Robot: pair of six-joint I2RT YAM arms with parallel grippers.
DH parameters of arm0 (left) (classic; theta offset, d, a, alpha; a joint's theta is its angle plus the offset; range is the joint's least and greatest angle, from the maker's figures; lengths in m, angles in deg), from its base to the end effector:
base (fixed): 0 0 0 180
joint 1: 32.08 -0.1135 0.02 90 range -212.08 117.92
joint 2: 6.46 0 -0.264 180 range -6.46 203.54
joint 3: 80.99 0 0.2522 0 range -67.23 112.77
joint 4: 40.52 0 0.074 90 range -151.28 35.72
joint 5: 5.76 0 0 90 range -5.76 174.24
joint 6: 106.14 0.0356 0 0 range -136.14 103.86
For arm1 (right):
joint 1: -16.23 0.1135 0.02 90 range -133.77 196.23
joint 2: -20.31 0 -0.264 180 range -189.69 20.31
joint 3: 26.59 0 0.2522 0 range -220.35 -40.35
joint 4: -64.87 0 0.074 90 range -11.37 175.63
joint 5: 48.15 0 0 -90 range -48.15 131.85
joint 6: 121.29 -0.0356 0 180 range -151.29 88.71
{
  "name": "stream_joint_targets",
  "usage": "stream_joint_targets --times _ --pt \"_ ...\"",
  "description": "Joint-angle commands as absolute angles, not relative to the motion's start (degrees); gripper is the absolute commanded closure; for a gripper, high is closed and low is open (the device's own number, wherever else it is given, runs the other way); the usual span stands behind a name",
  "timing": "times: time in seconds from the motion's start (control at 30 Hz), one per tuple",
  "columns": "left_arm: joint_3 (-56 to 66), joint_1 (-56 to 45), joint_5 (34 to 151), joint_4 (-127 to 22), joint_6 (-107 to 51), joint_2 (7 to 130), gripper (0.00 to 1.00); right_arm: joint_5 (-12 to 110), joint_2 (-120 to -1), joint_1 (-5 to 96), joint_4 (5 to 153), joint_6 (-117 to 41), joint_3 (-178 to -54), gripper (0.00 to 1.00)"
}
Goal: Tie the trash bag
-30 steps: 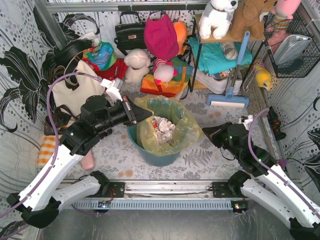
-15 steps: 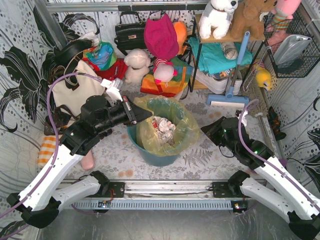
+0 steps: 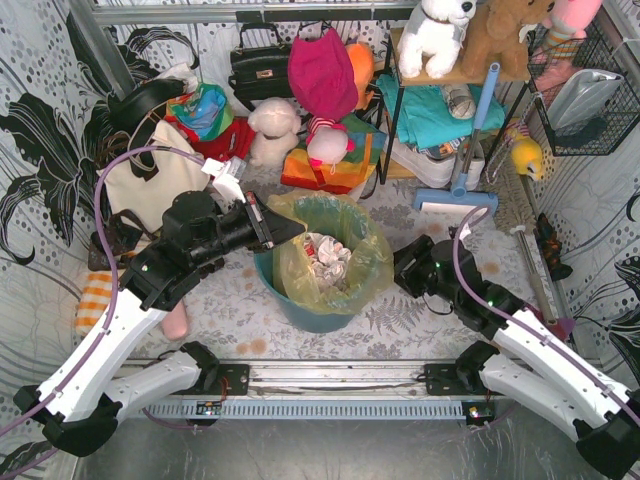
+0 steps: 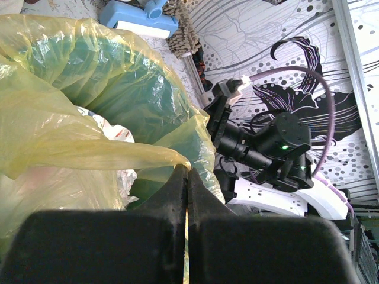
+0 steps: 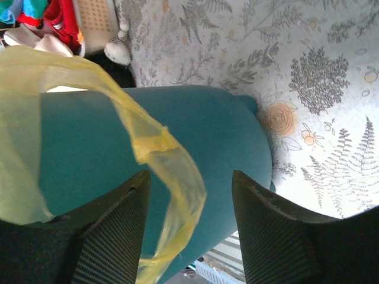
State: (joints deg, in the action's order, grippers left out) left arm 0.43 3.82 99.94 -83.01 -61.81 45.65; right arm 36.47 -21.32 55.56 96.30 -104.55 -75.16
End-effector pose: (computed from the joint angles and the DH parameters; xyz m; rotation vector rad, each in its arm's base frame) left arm 0.1428 -0.1152 0.4206 0.0467 1.9784 -1.2243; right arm 0.1356 0.1068 0.2740 0.7037 2.0794 1.1172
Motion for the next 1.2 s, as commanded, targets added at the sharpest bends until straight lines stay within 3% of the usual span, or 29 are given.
stream_joint_targets --times 0.0,0.1,0.23,0.27,0.77,1.17 --pt "0.2 3.6 100.7 -80.1 -62.1 45.1 1.0 38.9 -20.9 56.0 88.0 -110.2 -70.9 0.45" --pt "0.3 3.6 100.8 -80.2 -62.2 44.9 1.0 38.2 -19.0 56.0 85.8 -112.1 -68.7 0.61" --pt "0.1 3.6 101.0 -80.2 -62.4 44.5 1.0 36.0 -15.3 56.0 86.7 -113.5 -67.5 0.96" --pt "0.1 3.6 101.2 -80.1 -62.4 44.4 1.0 35.3 -14.2 56.0 87.1 -113.9 -67.2 1.0" --pt "0.0 3.6 106.7 -75.2 -65.5 41.6 1.0 27.6 -7.8 56.0 98.2 -109.2 -76.7 1.0" --pt "3.9 3.6 103.2 -74.6 -65.2 43.6 1.0 32.5 -20.7 56.0 86.8 -97.8 -92.4 1.0"
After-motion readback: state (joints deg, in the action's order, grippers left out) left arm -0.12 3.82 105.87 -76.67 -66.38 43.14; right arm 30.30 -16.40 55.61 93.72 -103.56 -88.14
